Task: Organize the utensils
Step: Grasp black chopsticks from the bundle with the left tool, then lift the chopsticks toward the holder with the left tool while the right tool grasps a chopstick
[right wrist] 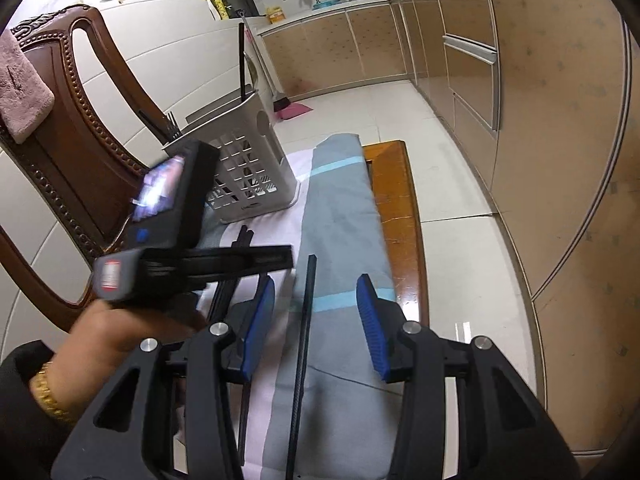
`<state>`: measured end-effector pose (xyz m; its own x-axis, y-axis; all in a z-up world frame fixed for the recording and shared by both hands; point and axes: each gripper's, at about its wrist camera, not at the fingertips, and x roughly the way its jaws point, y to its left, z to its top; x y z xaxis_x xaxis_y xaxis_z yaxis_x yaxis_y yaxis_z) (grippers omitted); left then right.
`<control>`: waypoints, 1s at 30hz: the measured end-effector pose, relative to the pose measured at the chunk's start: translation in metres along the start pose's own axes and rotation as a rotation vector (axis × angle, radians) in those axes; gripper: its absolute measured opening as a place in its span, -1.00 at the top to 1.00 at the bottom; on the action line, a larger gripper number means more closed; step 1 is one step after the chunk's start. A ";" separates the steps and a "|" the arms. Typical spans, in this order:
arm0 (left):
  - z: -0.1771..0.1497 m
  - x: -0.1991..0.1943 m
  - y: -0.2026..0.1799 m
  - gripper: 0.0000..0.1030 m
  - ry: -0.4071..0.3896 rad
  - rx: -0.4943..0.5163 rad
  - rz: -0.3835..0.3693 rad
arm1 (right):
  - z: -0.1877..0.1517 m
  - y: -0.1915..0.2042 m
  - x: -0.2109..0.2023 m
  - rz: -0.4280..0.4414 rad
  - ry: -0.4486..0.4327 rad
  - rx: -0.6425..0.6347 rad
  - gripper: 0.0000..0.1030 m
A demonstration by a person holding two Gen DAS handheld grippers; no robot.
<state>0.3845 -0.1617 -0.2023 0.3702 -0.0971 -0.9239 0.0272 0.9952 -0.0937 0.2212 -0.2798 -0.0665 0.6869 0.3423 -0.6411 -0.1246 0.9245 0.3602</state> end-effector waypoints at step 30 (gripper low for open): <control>-0.050 -0.226 0.092 0.85 -0.582 0.046 -0.202 | 0.018 0.040 0.151 -0.142 0.326 -0.141 0.88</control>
<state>0.2570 -0.0488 -0.0204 0.7994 -0.2753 -0.5341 0.1847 0.9584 -0.2175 0.3328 -0.1944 -0.1367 0.4438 0.2230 -0.8679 -0.1575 0.9729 0.1694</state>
